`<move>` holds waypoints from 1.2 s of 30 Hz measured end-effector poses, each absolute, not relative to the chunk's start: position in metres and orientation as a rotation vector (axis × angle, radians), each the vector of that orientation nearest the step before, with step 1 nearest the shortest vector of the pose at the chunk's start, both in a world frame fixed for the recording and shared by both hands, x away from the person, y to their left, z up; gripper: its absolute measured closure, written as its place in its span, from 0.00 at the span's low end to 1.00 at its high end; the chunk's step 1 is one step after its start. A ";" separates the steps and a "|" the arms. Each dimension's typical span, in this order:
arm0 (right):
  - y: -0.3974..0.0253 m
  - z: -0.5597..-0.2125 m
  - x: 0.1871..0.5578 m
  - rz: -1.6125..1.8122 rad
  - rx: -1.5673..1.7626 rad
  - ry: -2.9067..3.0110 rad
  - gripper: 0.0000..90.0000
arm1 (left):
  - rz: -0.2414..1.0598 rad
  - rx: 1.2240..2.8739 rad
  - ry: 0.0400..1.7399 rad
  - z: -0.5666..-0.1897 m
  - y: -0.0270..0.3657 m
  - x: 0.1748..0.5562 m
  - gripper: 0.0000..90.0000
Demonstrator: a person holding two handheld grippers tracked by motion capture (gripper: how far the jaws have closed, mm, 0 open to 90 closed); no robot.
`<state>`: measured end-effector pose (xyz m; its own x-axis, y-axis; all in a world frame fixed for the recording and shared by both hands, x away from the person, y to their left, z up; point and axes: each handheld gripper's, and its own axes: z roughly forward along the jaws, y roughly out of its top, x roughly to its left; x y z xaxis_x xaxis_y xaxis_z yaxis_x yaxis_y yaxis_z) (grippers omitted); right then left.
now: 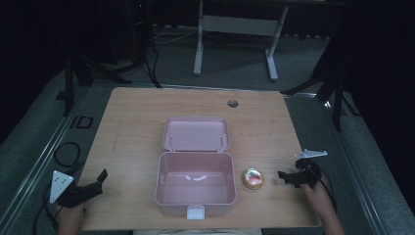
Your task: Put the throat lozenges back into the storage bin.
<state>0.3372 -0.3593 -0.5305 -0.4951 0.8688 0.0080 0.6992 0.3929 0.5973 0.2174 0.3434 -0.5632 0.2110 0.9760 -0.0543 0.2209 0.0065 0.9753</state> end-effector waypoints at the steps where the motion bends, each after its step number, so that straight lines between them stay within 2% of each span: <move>1: -0.358 -0.529 0.338 0.759 1.364 2.376 0.14 | 0.910 1.441 1.215 -0.563 0.343 0.217 0.02; 18: -0.356 -0.498 0.330 0.305 1.341 2.768 0.14 | 0.899 1.443 1.215 -0.563 0.344 0.218 0.02; 25: -0.354 -0.488 0.323 0.171 1.183 2.925 0.16 | 0.898 1.447 1.216 -0.563 0.343 0.218 0.02; 31: -0.346 -0.490 0.319 -0.107 1.099 3.037 0.17 | 0.901 1.447 1.216 -0.563 0.343 0.218 0.02; 36: -0.335 -0.483 0.327 -0.083 1.057 3.024 0.17 | 0.896 1.444 1.215 -0.563 0.344 0.218 0.02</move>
